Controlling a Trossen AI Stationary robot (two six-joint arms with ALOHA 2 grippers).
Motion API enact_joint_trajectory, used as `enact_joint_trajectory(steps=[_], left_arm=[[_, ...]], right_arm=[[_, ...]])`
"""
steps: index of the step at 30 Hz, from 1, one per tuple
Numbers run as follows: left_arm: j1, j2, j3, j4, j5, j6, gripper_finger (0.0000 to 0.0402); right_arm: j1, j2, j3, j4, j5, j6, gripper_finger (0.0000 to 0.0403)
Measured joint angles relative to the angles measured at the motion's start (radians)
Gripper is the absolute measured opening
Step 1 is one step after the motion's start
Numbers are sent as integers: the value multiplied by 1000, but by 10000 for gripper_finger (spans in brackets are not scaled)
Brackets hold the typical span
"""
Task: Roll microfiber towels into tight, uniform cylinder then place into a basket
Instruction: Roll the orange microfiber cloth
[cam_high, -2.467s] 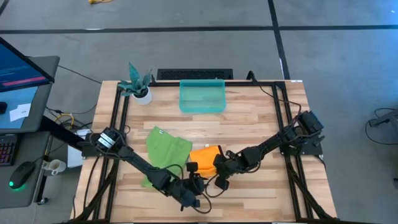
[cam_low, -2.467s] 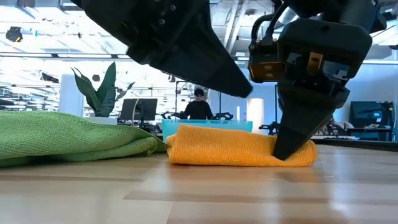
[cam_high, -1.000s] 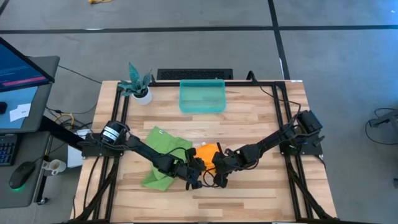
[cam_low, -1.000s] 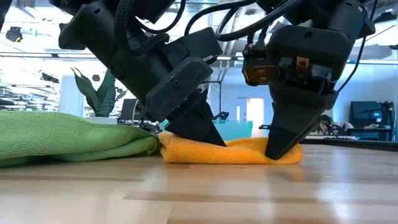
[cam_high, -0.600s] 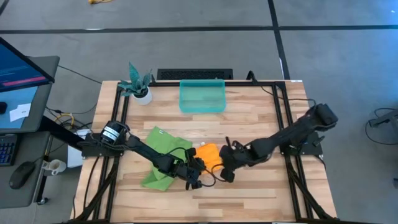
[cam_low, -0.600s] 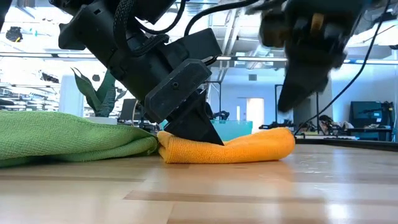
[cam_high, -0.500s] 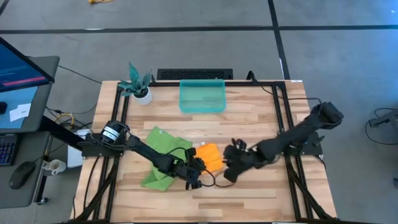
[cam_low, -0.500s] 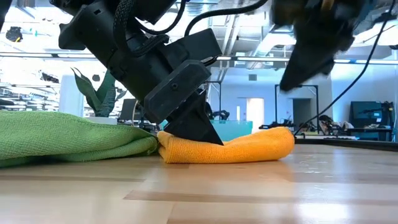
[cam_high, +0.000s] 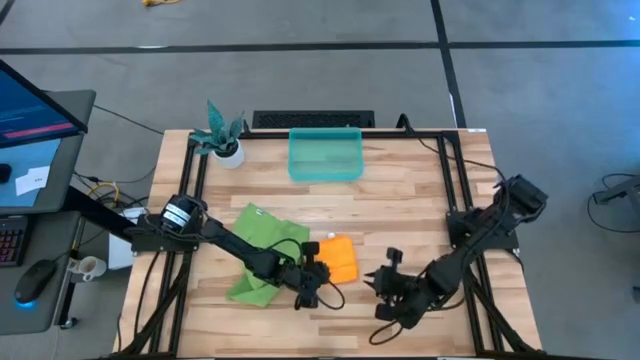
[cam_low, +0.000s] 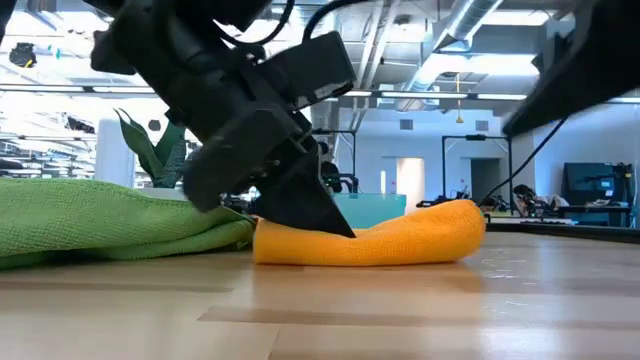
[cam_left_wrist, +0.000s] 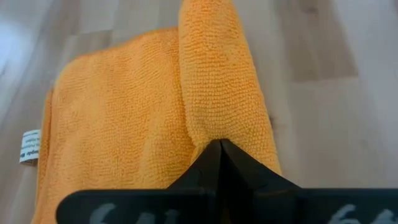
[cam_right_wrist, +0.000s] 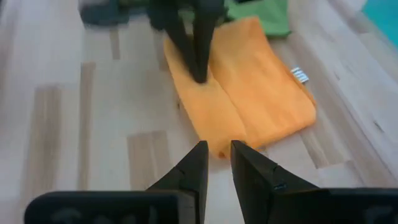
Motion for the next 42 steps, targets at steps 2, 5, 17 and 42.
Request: enact_joint_trajectory(steps=[2,5,17,42], left_arm=[[-5,0,0,0,5,25,0],[-14,0,0,0,5,46,0],[-27,0,-1,0,73,42,0],[-28,0,-1,0,71,35,0]], right_arm=[[-4,31,4,44,-8,-79,93],[-12,73,32,118,-16,-212,93],[-36,277,168,200,-55,-547,165],[-121,271,204,-45,-184,-497,237]])
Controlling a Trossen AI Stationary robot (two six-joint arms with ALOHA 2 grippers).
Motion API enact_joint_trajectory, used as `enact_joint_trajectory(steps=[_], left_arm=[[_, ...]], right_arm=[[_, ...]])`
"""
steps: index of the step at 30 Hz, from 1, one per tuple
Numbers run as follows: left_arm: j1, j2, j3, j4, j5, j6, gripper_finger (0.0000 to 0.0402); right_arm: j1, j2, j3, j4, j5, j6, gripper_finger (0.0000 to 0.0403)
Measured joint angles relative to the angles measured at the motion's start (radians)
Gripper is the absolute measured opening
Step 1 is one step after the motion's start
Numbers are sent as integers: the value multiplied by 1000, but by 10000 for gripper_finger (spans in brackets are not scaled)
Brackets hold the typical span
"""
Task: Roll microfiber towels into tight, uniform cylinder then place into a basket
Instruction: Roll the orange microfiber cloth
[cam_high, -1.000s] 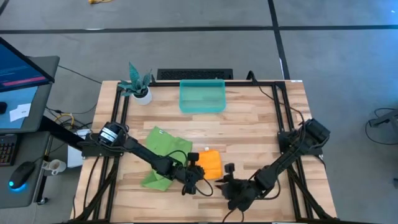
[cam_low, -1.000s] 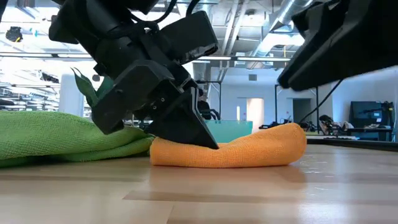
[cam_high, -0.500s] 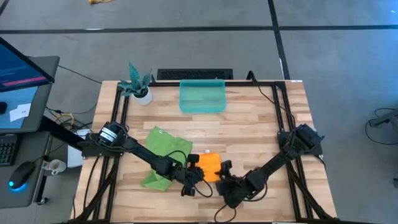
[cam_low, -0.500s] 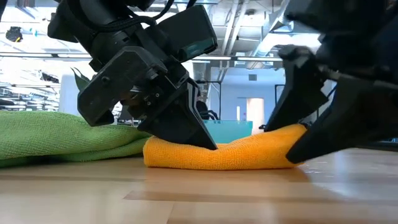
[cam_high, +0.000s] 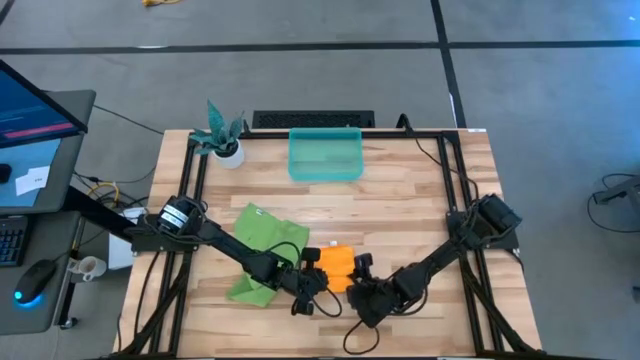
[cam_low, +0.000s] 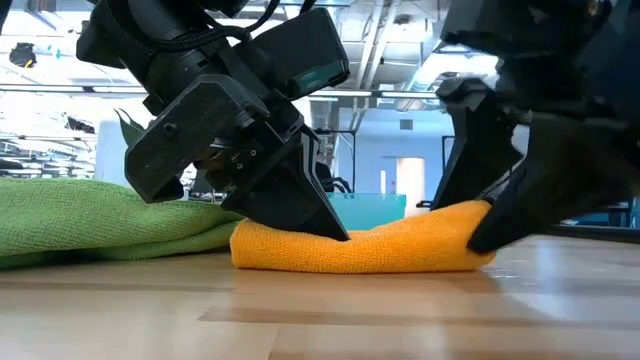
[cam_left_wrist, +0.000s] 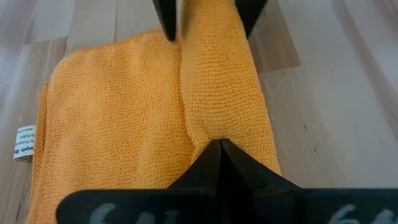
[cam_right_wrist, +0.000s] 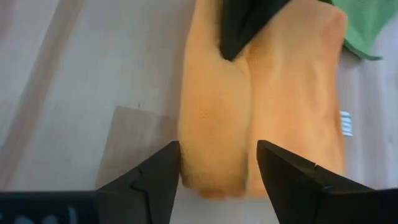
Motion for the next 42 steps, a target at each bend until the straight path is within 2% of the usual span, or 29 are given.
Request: enact_joint_trajectory(steps=[4,11,20,22,42], left_arm=[[0,0,0,0,0,-2,0],[0,0,0,0,0,-13,0],[0,0,0,-1,0,-24,0],[0,0,0,0,0,-25,0],[0,0,3,0,-5,-90,0]], right_arm=[[0,-37,49,-89,-1,62,237],[30,-50,76,-62,-3,40,237],[21,21,81,-7,-16,22,237],[20,26,73,-52,-28,21,237],[-26,25,2,3,-75,113,210]])
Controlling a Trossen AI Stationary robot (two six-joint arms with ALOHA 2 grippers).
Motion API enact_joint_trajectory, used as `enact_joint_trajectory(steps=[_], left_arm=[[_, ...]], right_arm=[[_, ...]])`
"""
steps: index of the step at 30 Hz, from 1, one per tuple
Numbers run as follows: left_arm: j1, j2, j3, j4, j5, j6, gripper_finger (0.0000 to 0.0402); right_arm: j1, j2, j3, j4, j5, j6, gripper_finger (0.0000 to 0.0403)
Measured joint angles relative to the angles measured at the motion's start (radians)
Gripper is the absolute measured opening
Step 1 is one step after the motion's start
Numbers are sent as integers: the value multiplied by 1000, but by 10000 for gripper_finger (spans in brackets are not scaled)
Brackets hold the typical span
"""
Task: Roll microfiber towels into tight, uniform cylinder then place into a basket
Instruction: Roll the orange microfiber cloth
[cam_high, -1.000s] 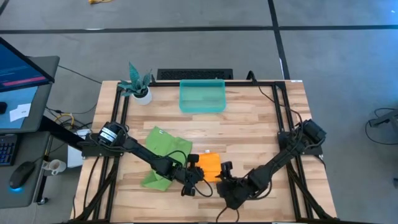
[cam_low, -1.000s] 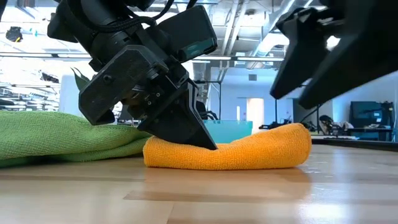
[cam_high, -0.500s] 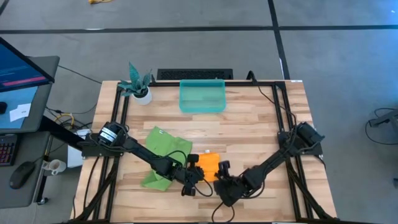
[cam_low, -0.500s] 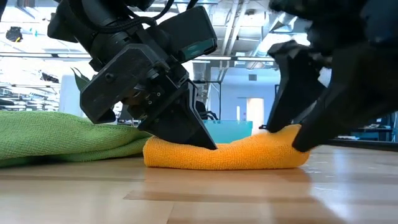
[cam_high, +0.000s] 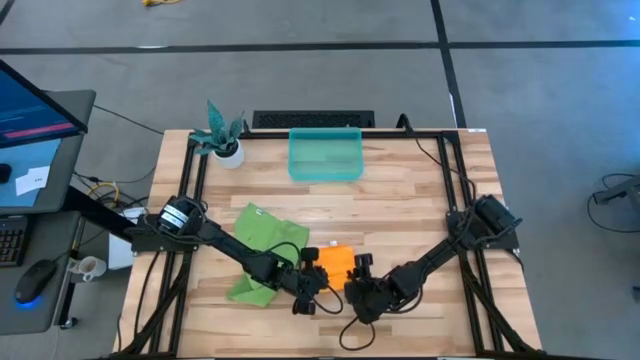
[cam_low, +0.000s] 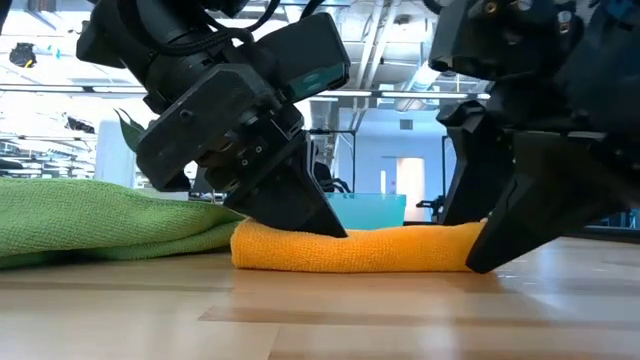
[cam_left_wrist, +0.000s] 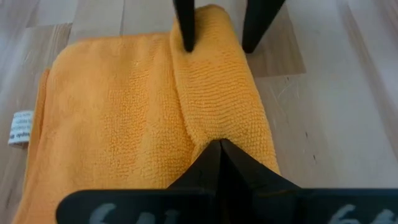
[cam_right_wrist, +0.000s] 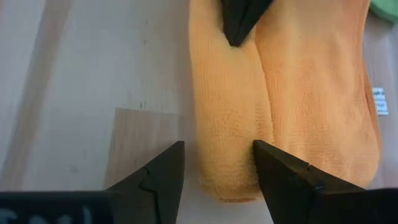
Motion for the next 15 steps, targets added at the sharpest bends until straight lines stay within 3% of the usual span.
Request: enact_joint_trajectory(steps=[7,15], left_arm=[[0,-3,2,-1,-5,-38,0],[-10,-1,3,2,-70,-40,0]], right_arm=[[-34,0,0,-4,-55,67,181],[-52,-2,0,-4,-97,92,109]])
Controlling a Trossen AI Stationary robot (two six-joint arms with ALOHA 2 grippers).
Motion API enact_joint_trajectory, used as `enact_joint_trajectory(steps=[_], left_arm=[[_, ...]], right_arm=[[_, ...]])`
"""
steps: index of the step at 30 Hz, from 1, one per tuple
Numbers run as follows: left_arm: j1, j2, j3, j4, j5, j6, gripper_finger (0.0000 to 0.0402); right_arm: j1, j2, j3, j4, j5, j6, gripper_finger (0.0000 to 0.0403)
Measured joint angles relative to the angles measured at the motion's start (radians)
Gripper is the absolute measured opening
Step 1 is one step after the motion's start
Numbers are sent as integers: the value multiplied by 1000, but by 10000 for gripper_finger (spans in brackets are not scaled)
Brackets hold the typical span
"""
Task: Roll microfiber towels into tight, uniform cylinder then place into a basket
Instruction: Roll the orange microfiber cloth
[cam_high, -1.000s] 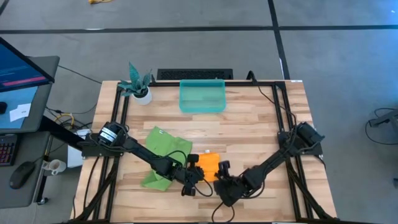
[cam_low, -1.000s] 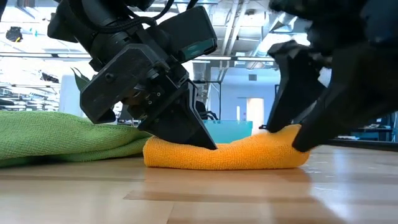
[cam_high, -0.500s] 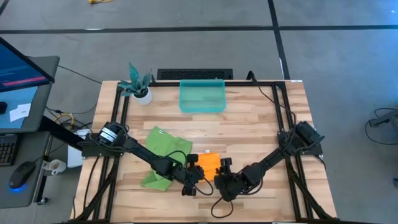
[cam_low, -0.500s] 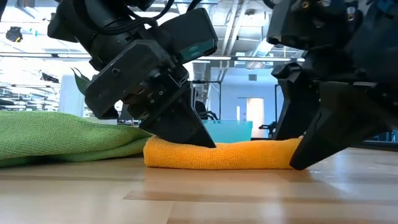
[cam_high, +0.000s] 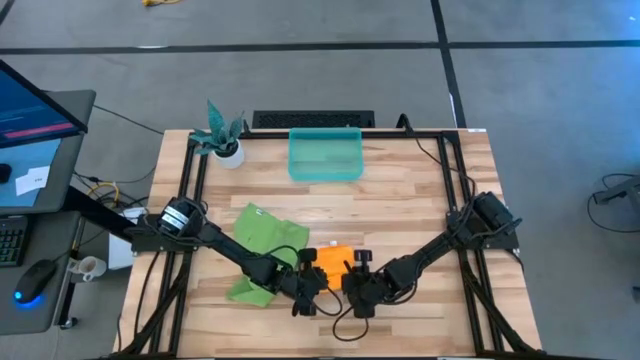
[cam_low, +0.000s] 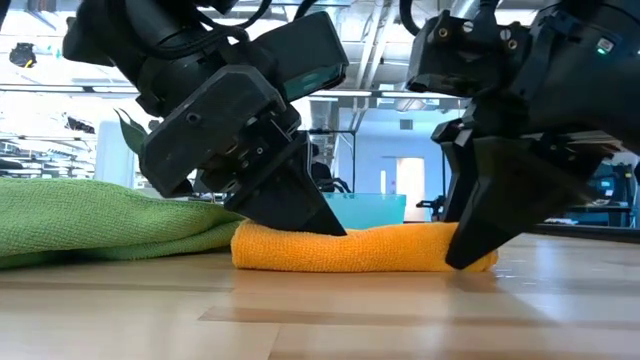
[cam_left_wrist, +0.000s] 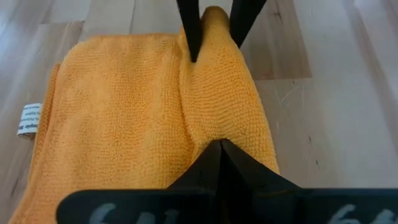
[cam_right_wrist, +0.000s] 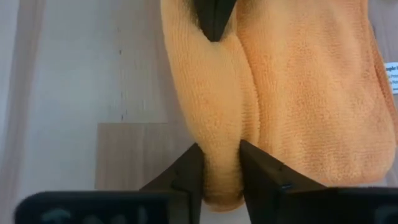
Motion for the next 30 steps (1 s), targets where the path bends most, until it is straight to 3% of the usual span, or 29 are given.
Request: enact_joint_trajectory(steps=[9,23,30], left_arm=[[0,0,0,1,-6,-7,0],[0,0,-1,20,-17,-8,2],[1,0,-1,18,-28,-9,53]], right_arm=[[-1,-2,0,1,-27,0,50],[-1,-1,0,1,-34,0,37],[-1,0,0,1,-38,0,37]])
